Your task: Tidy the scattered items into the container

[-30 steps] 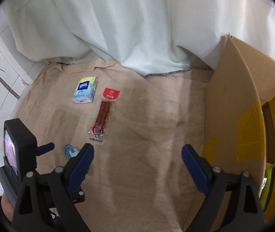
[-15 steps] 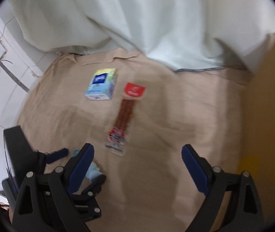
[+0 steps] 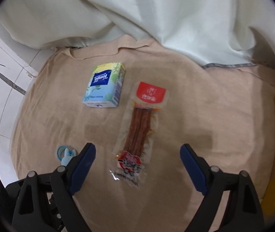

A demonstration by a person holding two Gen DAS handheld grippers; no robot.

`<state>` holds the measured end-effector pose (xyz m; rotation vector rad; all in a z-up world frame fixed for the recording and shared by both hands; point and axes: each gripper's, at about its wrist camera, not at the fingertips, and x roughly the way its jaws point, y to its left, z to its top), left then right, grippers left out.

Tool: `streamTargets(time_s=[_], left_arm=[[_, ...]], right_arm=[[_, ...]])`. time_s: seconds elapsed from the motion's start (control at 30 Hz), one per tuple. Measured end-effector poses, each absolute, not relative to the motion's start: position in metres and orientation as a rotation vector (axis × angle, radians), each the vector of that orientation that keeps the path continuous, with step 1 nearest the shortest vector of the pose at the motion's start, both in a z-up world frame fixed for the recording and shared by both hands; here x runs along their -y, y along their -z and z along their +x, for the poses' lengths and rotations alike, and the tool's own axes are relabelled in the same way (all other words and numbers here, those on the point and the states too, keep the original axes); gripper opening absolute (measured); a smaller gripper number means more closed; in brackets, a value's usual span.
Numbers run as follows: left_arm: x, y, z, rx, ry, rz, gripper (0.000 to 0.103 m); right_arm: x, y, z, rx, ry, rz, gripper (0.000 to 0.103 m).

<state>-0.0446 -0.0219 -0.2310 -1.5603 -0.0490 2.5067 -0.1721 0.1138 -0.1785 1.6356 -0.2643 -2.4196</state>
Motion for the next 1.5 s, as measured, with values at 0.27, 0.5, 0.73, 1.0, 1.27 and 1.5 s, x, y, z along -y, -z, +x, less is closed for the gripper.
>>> streamTargets(time_s=[0.27,0.5,0.73,1.0,1.27,1.5], left_arm=[[0.038,0.225,-0.047,0.132,-2.497,-1.546,0.010],[0.059,0.233,-0.063,0.306,-2.443,-1.629,0.011],[0.064,0.229,-0.065,0.374,-2.409,-1.679,0.011],[0.063,0.225,-0.063,0.336,-2.429,-1.643,0.014],[0.063,0.221,-0.073,0.346,-2.410,-1.592,0.095],[0.055,0.220,-0.081,0.355,-2.390,-1.588,0.095]], right_arm=[[-0.096,0.192,-0.181,0.164,2.433,1.678,0.056],[-0.102,0.192,-0.182,0.170,2.462,1.670,0.028],[-0.108,0.171,-0.174,0.182,2.489,1.613,0.013],[-0.110,0.180,-0.177,0.169,2.426,1.628,0.013],[-0.109,0.176,-0.178,0.132,2.411,1.618,0.012],[-0.113,0.176,-0.175,0.164,2.415,1.630,0.012]])
